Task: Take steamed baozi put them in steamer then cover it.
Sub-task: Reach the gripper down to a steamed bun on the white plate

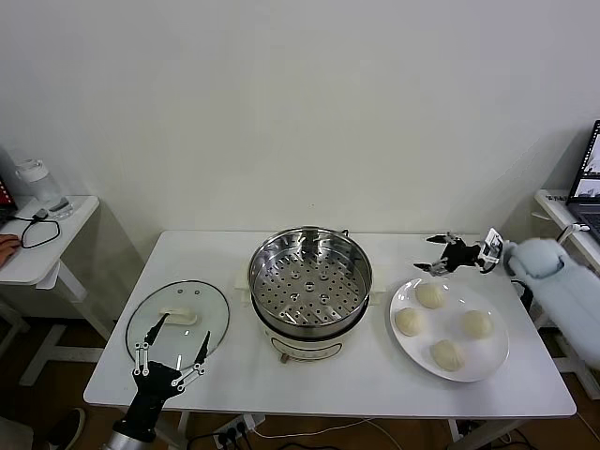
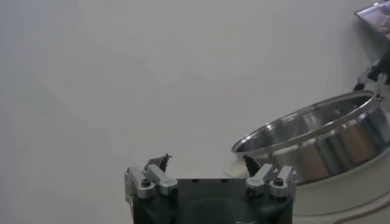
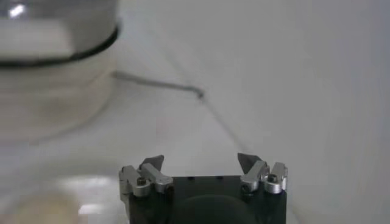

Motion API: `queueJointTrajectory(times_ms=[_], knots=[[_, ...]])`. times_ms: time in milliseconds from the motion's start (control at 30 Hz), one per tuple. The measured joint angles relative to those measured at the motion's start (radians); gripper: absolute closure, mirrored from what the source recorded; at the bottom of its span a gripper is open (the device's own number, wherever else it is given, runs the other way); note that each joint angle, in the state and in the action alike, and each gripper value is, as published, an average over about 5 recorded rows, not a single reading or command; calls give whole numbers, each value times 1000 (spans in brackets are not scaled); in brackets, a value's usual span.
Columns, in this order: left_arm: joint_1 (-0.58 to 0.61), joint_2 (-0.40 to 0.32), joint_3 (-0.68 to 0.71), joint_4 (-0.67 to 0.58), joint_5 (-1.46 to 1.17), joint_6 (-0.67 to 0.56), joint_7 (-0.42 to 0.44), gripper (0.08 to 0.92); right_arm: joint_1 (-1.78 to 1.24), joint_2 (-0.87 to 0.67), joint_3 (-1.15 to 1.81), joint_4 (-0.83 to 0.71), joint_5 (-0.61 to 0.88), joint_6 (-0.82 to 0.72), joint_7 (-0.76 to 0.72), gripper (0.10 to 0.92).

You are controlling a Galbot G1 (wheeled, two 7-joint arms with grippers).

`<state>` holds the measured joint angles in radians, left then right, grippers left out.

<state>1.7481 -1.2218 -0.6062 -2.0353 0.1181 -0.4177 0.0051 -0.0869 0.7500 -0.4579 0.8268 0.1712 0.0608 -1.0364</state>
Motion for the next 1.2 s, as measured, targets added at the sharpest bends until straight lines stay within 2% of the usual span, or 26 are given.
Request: queueJointTrajectory(times_ms=[367,933,1033,1200], knots=[[6,-10,-10,-1,0,-6,-1,177,101,83,-133,-120,-210,44,-151,203],[2,-14,-16,9,0,-11,-2,177,121,193,-188,-226,-341,76,-130,203],[1,-15,-16,10,-1,-12,-2,177,122,206,-193,-235,-353,78,-124,230],[2,-15,-16,11,-1,-15,-2,177,124,219,-200,-242,-366,83,-117,328]])
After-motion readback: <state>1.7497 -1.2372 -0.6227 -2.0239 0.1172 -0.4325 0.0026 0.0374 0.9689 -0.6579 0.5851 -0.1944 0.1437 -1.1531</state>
